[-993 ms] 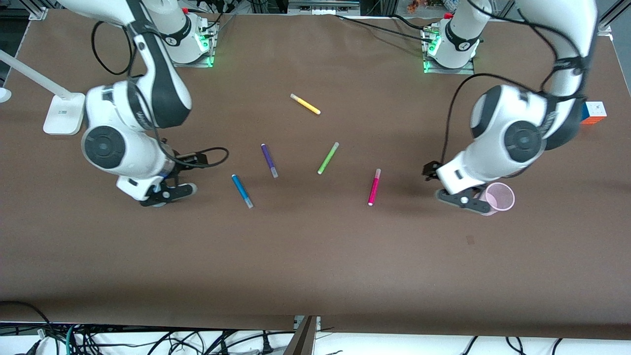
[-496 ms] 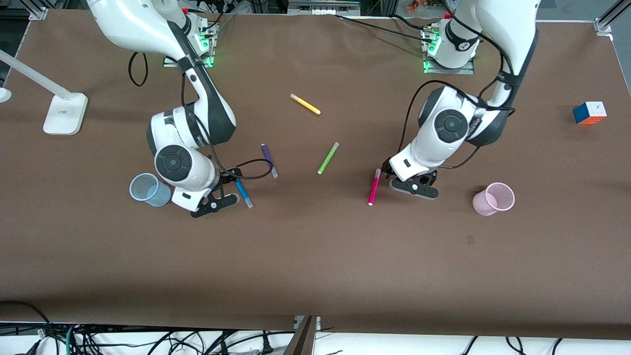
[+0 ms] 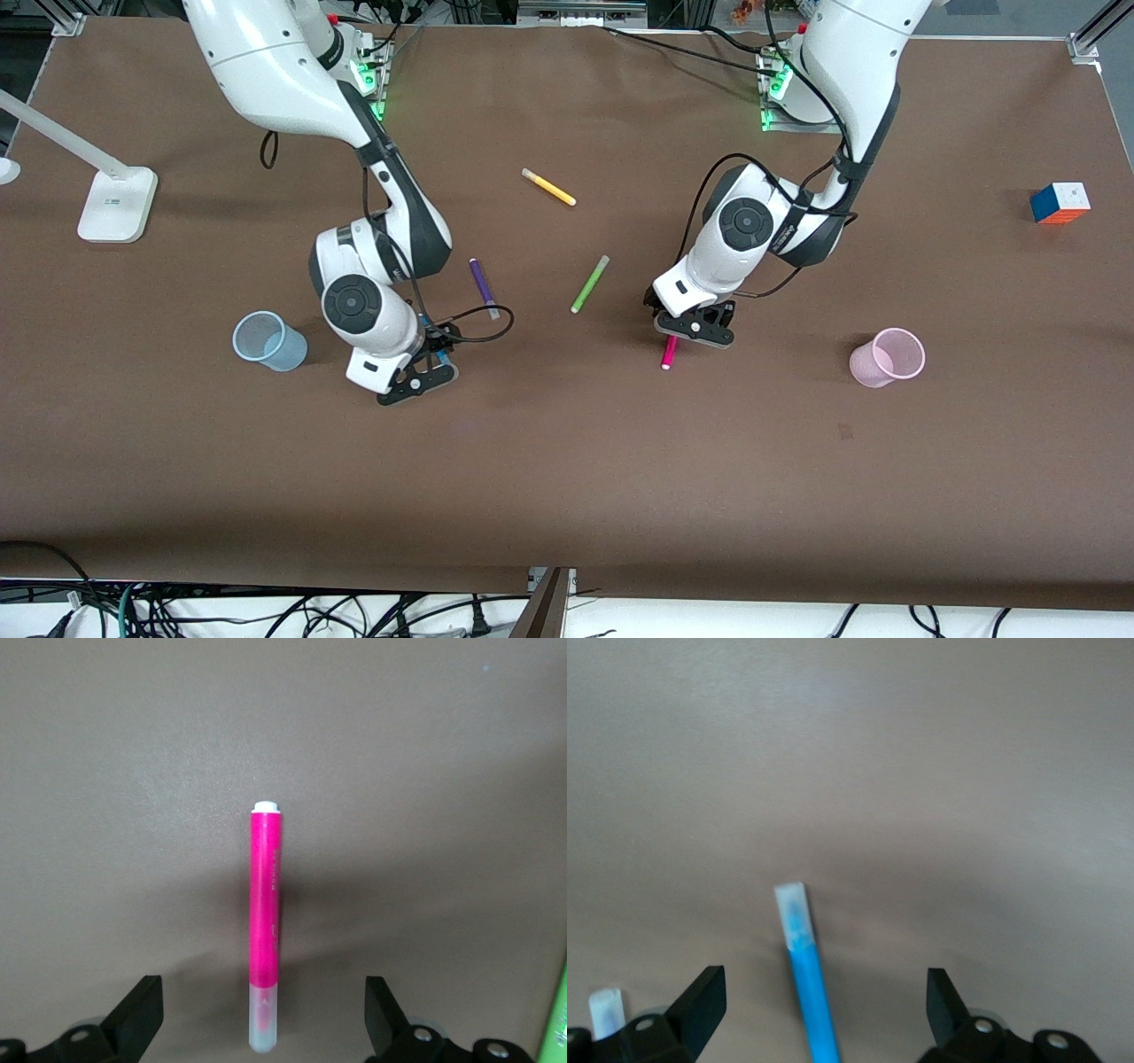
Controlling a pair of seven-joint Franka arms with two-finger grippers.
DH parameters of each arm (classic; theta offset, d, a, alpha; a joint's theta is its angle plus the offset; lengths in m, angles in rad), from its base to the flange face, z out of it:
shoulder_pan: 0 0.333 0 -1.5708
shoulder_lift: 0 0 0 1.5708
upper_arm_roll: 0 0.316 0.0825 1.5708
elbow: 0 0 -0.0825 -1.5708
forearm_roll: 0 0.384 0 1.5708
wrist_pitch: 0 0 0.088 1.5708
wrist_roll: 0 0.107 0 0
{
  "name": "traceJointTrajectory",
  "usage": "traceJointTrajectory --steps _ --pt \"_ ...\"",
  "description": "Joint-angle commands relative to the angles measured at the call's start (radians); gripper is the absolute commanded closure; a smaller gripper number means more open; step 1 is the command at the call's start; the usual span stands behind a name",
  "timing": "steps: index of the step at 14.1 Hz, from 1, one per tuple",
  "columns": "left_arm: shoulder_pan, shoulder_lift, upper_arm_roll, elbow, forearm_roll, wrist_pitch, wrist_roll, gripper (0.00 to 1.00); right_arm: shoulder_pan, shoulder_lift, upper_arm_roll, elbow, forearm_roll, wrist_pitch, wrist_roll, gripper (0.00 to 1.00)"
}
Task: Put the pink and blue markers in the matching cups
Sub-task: 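Close the right gripper on the blue marker while the left gripper grasps the pink marker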
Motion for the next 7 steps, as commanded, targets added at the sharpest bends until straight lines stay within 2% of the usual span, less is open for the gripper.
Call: traceJointTrajectory --steps 1,2,5,6,7 --pt "-0.018 0.018 0.013 0.002 -0.013 0.013 -0.001 0.0 0.012 0.026 0.007 0.017 0.015 0.023 0.001 0.0" --pt "-0.023 0.027 0.014 0.002 -0.012 0.032 -0.008 0.0 0.015 0.036 0.007 0.017 0.015 0.03 0.001 0.0" --pt "-0.022 0.047 0.017 0.0 0.037 0.039 -0.023 0.3 0.017 0.054 0.009 0.016 0.015 0.075 0.002 0.01" --pt "-0.021 0.053 0.017 0.0 0.049 0.039 -0.045 0.41 0.017 0.056 0.009 0.016 0.015 0.075 0.002 0.06" --pt "-0.021 0.053 0.016 0.0 0.052 0.039 -0.062 0.53 0.017 0.056 0.009 0.016 0.015 0.078 0.001 0.2"
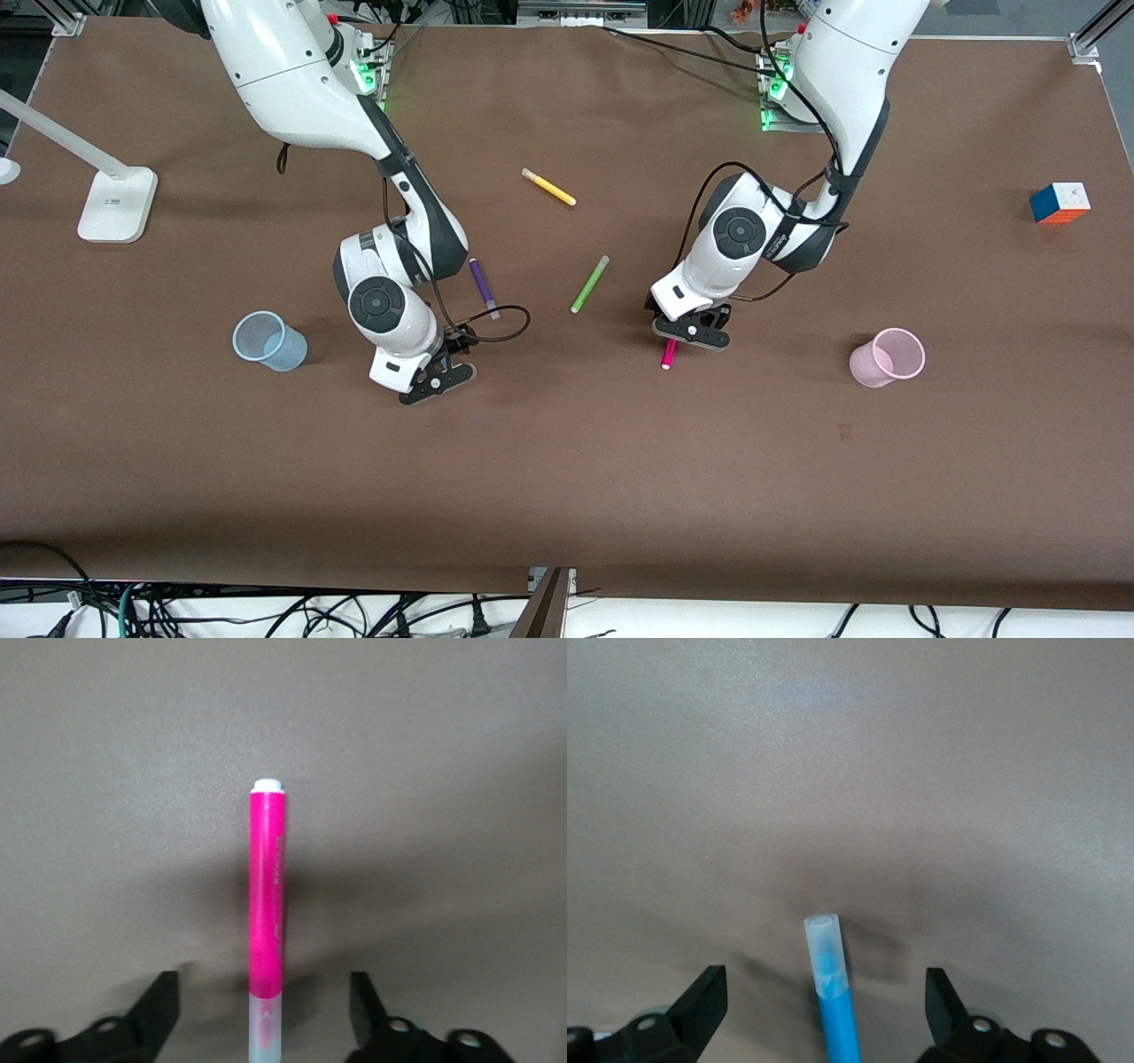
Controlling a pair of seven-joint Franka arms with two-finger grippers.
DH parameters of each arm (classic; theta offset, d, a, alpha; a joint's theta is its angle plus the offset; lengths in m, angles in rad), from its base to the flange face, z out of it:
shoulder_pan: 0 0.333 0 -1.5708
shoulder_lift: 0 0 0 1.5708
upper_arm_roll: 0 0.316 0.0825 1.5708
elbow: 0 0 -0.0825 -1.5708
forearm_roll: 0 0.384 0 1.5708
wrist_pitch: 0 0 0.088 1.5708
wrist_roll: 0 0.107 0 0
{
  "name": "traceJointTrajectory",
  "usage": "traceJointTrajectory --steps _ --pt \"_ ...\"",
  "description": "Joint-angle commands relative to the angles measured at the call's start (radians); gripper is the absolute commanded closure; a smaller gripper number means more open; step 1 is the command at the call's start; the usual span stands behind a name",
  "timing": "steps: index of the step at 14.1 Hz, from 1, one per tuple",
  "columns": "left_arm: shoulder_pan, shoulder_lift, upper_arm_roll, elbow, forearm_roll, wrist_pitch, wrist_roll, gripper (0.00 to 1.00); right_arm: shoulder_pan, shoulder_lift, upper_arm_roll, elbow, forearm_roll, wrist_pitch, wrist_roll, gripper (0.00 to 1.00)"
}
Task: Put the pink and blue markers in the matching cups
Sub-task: 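Close the right gripper on the blue marker while the left gripper grasps the pink marker, then carry the blue marker to the blue cup while the left gripper carries pink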
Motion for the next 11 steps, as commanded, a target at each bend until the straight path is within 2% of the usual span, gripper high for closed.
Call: traceJointTrajectory --steps 1,2,3,5,6,9,11 --pt "-0.018 0.006 0.014 0.0 0.03 0.014 -0.054 0.73 0.002 0.014 0.001 0.015 0.014 0.019 0.0 0.37" --pt "-0.018 0.006 0.014 0.0 0.03 0.014 -0.059 0.93 0.002 0.017 0.001 0.014 0.014 0.022 0.0 0.5" --pt "-0.018 0.006 0.014 -0.001 0.032 0.013 -0.062 1.0 0.002 0.019 0.001 0.014 0.014 0.022 0.0 0.63" --pt "-0.01 -0.011 0.014 -0.001 0.032 -0.024 -0.063 1.0 0.002 0.019 0.001 0.014 0.014 0.022 0.0 0.9" --pt "-0.006 -0.027 0.012 0.003 0.032 -0.071 -0.063 1.0 0.004 0.016 0.001 0.015 0.014 0.022 0.0 1.0" --pt "0.026 -0.146 0.012 0.022 0.032 -0.272 -0.033 1.0 0.002 -0.041 -0.002 0.015 0.013 -0.004 -0.029 1.0" --pt "0.075 -0.211 0.012 0.099 0.032 -0.509 0.085 1.0 -0.012 -0.117 -0.015 0.021 0.01 -0.111 -0.116 1.0"
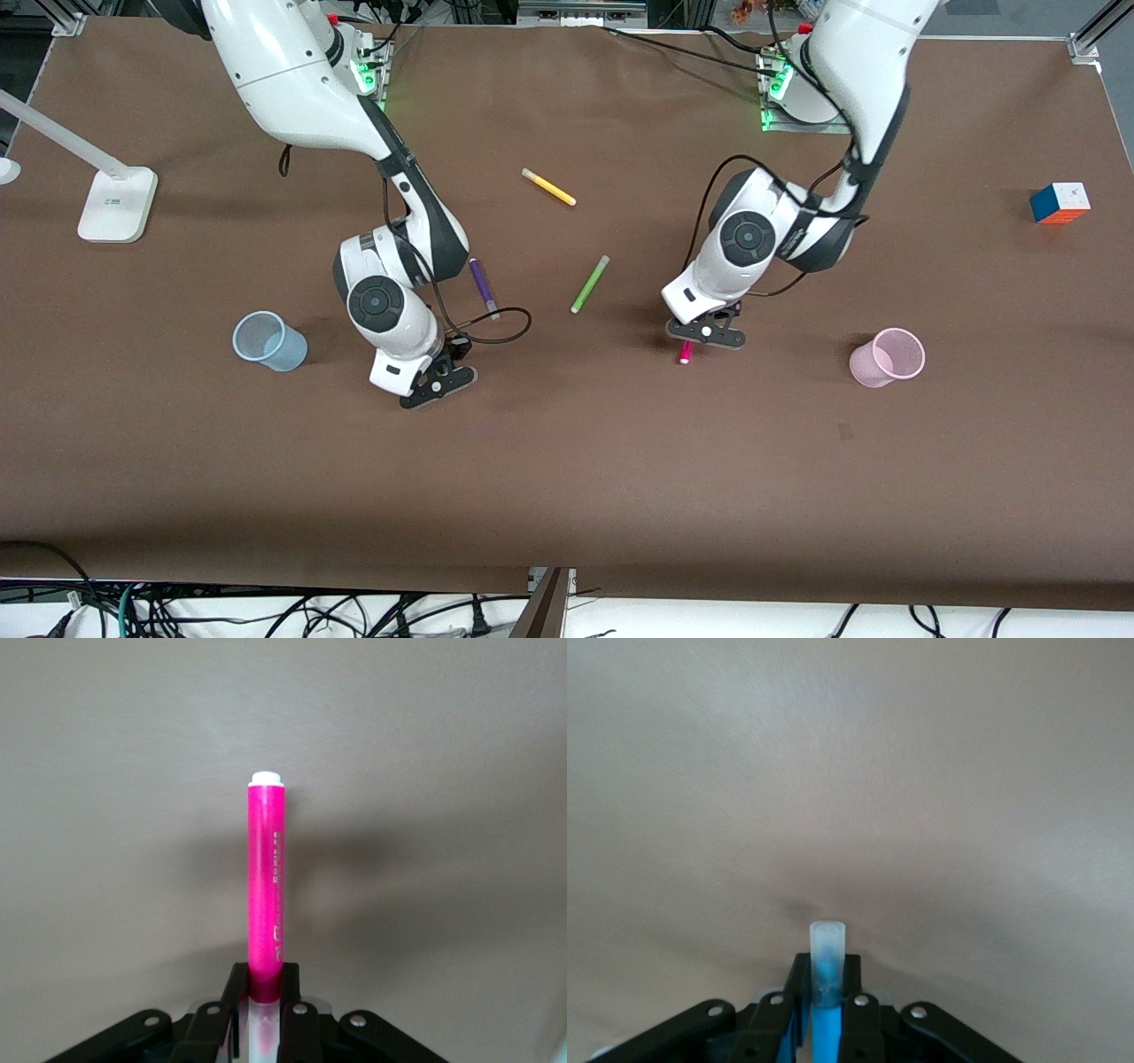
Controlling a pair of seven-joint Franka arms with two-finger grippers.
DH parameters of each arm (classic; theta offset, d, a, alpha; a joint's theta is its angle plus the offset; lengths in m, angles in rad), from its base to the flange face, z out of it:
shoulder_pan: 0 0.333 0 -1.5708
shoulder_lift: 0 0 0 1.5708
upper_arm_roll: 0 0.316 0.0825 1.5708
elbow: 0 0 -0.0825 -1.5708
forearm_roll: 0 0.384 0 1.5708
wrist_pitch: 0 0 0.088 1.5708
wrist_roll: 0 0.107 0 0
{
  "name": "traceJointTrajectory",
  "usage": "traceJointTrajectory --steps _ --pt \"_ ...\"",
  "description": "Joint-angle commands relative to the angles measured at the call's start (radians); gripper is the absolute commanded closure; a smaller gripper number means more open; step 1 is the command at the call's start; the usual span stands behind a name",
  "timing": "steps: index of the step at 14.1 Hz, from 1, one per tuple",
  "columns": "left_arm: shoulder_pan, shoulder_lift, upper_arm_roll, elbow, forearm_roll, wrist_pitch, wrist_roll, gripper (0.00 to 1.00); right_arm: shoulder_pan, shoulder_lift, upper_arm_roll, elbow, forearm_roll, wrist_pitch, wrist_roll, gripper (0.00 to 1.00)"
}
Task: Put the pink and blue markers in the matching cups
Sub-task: 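Carry the blue marker to the blue cup while the left gripper carries pink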
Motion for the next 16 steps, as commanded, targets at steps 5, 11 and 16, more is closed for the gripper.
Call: traceJointTrajectory --steps 5,11,16 --pt "0.228 -0.103 0.002 0.339 0.108 -0.723 0.437 1.0 -0.142 -0.249 -0.035 -0.013 0.016 -0.263 -0.486 1.0" --pt "0.307 -0.062 0.004 0.381 0.422 -0.871 0.803 1.0 -0.257 -0.306 -0.087 -0.02 0.283 -0.401 -1.03 1.0" --pt "0.311 0.061 0.004 0.424 0.597 -0.87 0.856 1.0 -0.439 -0.258 -0.098 -0.046 0.549 -0.501 -1.544 1.0"
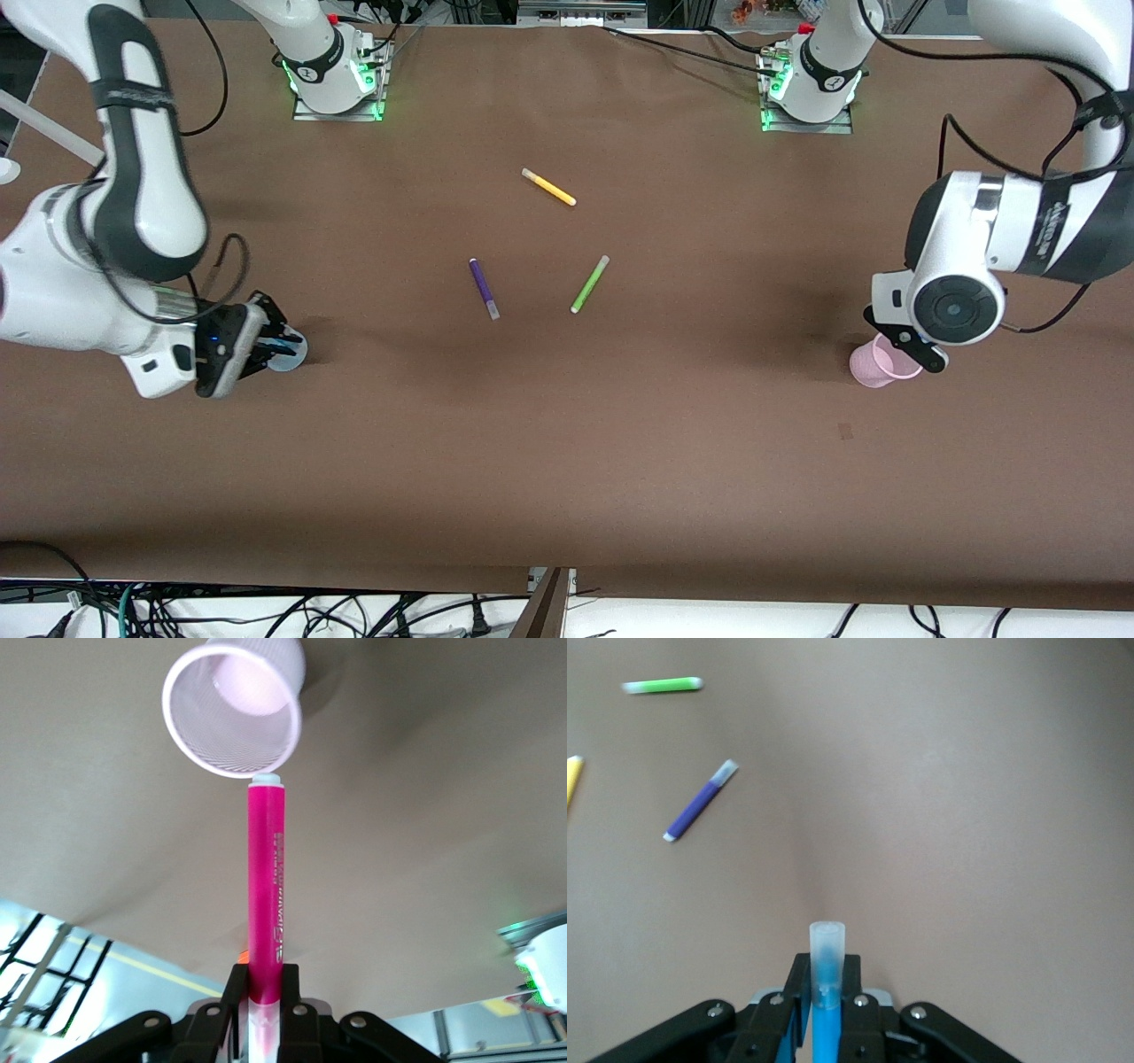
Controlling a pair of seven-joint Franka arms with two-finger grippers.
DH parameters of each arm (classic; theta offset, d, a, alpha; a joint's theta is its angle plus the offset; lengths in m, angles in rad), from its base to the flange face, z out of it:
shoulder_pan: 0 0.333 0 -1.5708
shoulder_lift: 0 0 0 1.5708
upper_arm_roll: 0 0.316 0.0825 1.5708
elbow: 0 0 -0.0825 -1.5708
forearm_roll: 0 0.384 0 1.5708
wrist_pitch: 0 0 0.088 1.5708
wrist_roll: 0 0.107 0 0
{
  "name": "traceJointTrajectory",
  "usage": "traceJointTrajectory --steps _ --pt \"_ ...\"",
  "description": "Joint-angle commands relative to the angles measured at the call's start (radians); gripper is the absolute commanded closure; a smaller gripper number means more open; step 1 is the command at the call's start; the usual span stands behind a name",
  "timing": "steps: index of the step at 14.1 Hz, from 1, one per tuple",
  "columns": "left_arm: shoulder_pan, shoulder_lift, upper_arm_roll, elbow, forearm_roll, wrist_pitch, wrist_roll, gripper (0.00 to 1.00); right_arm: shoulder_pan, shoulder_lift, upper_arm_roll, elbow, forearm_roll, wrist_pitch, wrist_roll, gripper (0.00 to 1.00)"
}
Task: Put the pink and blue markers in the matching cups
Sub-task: 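Carry the blue marker to the blue cup while the left gripper carries pink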
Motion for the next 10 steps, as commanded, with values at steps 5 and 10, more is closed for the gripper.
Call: traceJointTrajectory --steps 5,10 --pt "0.015 0.173 -0.009 0.121 0.116 -0.02 0.034 1.0 -0.182 0.102 0.012 -0.02 0.292 -0.171 -0.515 1.0" --pt "0.009 0.241 -0.009 0.136 0.111 0.014 -0.003 1.0 -0.197 0.112 0.013 -0.023 0.326 -0.219 -0.596 1.0"
